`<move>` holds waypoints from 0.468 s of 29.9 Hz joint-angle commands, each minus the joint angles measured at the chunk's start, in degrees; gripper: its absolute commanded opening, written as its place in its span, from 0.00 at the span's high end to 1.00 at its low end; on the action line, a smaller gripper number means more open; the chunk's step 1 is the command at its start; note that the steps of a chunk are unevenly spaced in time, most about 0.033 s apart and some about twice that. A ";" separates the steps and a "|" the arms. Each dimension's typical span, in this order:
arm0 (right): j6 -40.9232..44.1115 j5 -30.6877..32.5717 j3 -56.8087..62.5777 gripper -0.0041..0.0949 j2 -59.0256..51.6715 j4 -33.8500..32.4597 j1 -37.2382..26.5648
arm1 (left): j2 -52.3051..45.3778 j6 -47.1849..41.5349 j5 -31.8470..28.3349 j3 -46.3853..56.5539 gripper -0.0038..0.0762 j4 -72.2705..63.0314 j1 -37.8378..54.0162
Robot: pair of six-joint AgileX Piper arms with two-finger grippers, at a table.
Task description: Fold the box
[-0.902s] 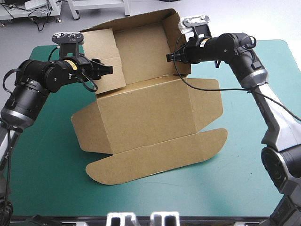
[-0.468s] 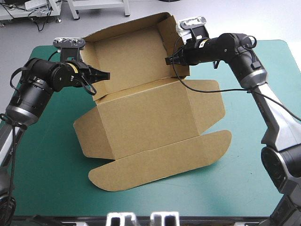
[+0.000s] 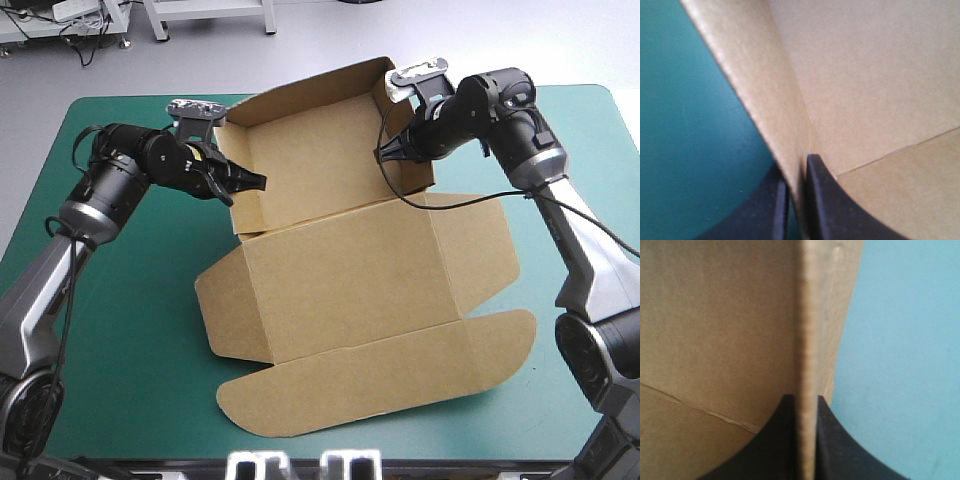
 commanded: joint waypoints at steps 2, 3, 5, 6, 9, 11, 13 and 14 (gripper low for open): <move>-2.18 5.32 -2.32 0.98 -2.65 2.87 0.93 | 2.32 6.73 -0.63 -3.05 0.96 -3.19 -1.98; -1.88 5.89 -1.94 0.98 -1.99 3.16 0.49 | 3.20 7.18 1.03 -3.90 0.96 -3.19 -2.58; -1.25 5.89 -0.61 0.98 -1.27 4.15 0.25 | 5.50 8.57 4.49 -6.72 0.96 -2.97 -3.86; -1.25 5.89 0.18 0.98 -0.80 4.73 0.04 | 6.55 9.04 5.77 -8.05 0.96 -2.68 -4.47; -0.71 5.89 2.49 0.98 0.58 4.47 0.04 | 10.17 10.73 9.80 -13.62 0.96 -2.25 -6.01; -0.26 5.89 4.17 0.98 1.22 4.47 0.04 | 12.92 10.83 12.47 -17.44 0.96 -0.86 -7.01; -0.14 5.89 6.34 0.98 1.62 4.47 0.04 | 15.73 11.06 15.28 -20.77 0.96 1.02 -7.38; 0.20 5.89 7.31 0.98 1.84 4.57 0.04 | 17.04 11.06 17.12 -22.46 0.96 1.95 -7.52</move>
